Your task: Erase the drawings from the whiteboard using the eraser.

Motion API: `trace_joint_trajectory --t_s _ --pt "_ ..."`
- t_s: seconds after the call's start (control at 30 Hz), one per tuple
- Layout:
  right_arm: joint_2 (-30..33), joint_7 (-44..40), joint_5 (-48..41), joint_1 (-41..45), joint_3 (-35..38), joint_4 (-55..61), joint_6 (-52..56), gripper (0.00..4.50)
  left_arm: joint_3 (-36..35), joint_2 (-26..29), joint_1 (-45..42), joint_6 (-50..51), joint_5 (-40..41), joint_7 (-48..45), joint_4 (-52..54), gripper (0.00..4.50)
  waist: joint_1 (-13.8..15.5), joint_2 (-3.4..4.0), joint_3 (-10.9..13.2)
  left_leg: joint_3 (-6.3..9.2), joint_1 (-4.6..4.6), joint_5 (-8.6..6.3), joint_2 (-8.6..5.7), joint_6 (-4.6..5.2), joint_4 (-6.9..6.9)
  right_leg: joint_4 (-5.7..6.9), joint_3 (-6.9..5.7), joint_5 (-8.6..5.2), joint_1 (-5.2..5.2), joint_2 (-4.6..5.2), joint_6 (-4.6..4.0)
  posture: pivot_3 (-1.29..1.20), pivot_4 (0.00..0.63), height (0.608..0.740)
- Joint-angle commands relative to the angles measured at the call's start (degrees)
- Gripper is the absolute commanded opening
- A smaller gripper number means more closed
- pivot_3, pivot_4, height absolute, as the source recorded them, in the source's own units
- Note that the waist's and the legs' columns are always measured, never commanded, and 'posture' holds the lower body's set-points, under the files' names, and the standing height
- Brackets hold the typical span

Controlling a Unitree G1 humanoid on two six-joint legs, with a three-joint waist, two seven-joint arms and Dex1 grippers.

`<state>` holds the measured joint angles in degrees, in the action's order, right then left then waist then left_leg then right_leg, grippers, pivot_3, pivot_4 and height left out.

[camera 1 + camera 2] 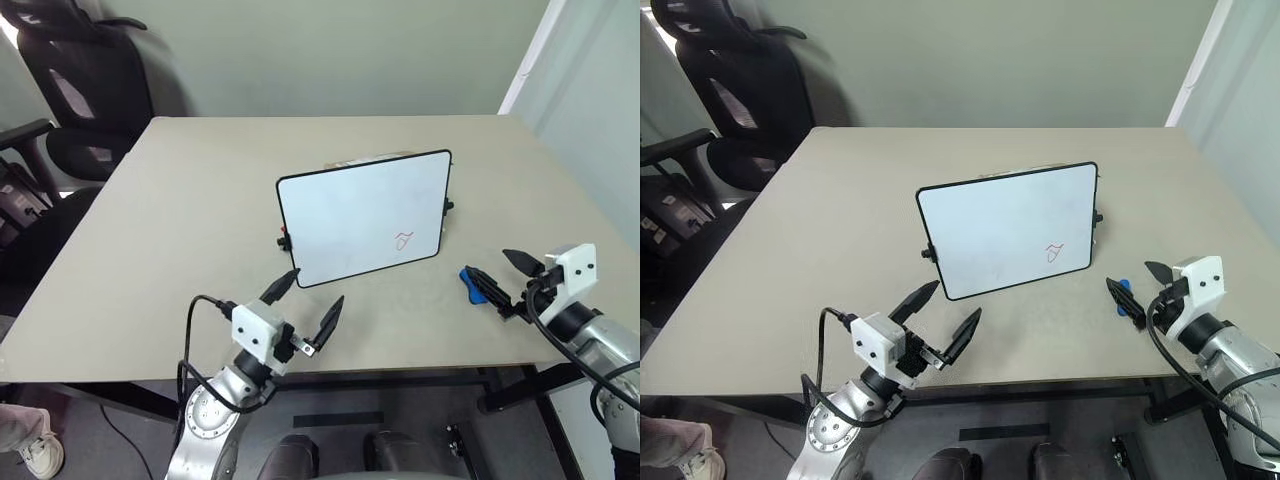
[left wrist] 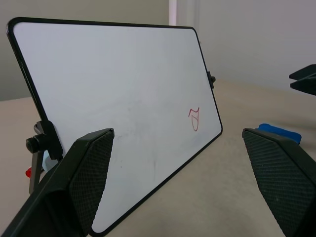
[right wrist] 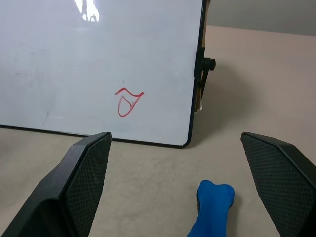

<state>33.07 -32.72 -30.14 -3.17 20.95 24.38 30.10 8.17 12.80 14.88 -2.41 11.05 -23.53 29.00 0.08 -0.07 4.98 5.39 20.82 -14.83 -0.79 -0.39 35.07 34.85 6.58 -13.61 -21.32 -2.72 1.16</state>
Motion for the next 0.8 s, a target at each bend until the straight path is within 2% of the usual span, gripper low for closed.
trace_joint_trajectory --t_s 0.03,0.63,0.8 --pt "0.72 -0.55 -0.55 0.41 0.43 0.64 -0.59 4.44 0.86 -0.25 -0.28 -0.84 -0.48 0.43 1.97 4.50 0.01 0.00 0.00 0.00 0.01 -0.02 0.00 -0.03 0.00 0.00 0.00 0.00 0.00 0.00 0.00 0.00 0.150 0.736" --pt "2.47 -0.19 -2.95 1.37 2.11 -0.27 4.19 4.44 4.25 -1.70 -1.79 -2.09 -5.03 2.36 -5.23 4.50 0.01 0.00 0.00 0.00 0.03 0.01 0.00 0.02 0.00 0.01 0.00 0.00 0.00 0.00 0.00 0.00 0.150 0.736" --pt "3.82 0.45 -5.85 3.19 2.29 -1.35 10.54 4.44 4.75 -2.12 -2.41 -2.86 -5.45 2.36 -7.31 4.50 0.01 0.00 0.00 -0.01 0.01 0.02 0.00 0.03 0.01 0.01 0.01 0.00 0.02 0.00 0.00 0.00 0.150 0.736"
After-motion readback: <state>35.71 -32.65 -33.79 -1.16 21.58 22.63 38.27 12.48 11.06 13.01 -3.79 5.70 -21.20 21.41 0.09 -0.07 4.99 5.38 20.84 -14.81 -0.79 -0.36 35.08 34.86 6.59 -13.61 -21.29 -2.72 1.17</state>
